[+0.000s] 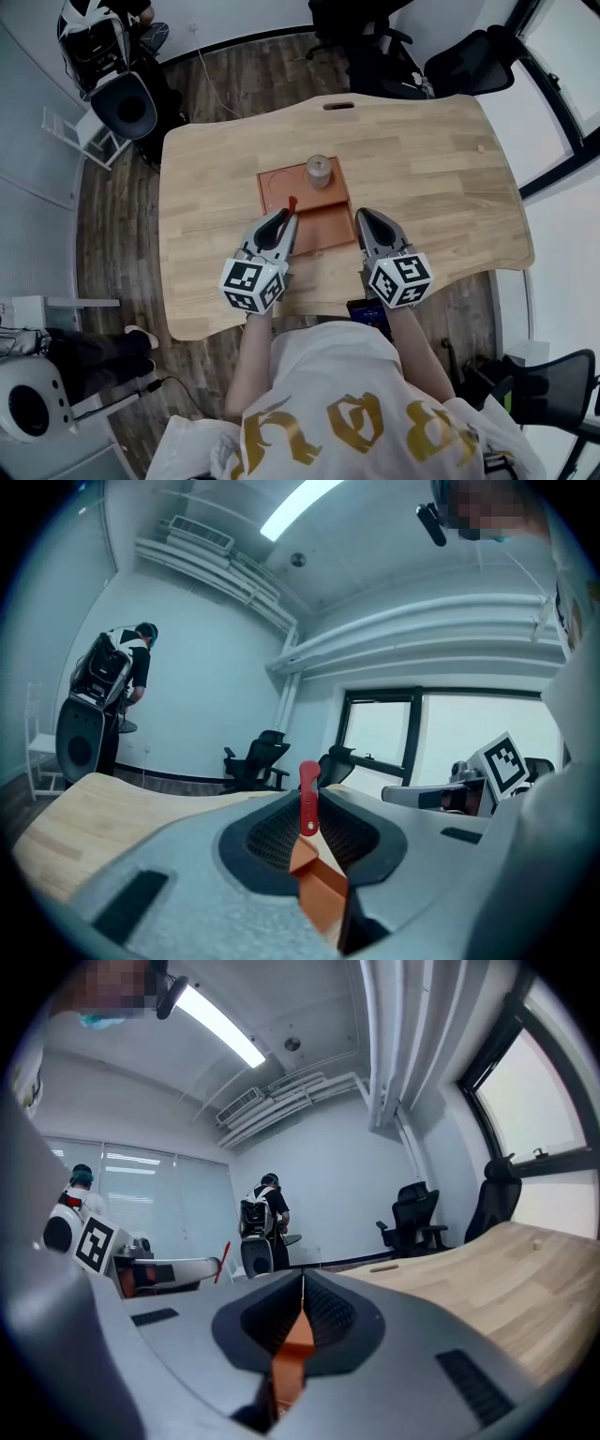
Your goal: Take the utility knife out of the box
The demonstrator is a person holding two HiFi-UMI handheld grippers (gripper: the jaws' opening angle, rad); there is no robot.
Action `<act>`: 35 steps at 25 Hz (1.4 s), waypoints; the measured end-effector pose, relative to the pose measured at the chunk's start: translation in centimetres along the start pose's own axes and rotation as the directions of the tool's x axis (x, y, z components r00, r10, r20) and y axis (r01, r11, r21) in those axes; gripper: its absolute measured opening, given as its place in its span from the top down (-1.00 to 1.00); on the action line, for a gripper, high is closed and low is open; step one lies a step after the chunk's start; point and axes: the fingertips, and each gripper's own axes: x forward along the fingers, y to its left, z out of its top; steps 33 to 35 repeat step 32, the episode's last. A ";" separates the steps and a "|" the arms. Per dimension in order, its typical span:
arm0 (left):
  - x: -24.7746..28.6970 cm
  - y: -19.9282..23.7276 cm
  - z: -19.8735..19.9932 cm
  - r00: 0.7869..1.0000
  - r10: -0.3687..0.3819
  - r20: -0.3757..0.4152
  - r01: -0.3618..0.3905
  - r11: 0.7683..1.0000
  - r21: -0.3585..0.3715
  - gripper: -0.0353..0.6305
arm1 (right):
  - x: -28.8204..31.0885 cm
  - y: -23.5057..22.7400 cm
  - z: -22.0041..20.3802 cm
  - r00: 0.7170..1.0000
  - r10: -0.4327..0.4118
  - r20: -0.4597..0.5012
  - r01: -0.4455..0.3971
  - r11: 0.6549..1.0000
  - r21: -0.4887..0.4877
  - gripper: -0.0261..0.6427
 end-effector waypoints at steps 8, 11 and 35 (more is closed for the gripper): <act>0.2 0.2 -0.1 1.000 -0.006 -0.006 0.006 1.000 -0.003 0.71 | 0.5 0.4 -1.1 0.996 -0.025 -0.080 0.018 0.996 -0.087 0.89; 0.4 0.0 -0.3 1.000 -0.012 -0.012 0.012 1.000 0.004 0.71 | 0.6 -0.2 -1.5 0.993 -0.045 -0.105 0.037 0.997 -0.074 0.89; 2.2 0.0 -0.7 0.999 -0.038 -0.033 0.039 0.999 0.009 0.71 | 1.5 -1.5 -1.5 0.992 -0.057 -0.116 0.050 0.997 -0.062 0.89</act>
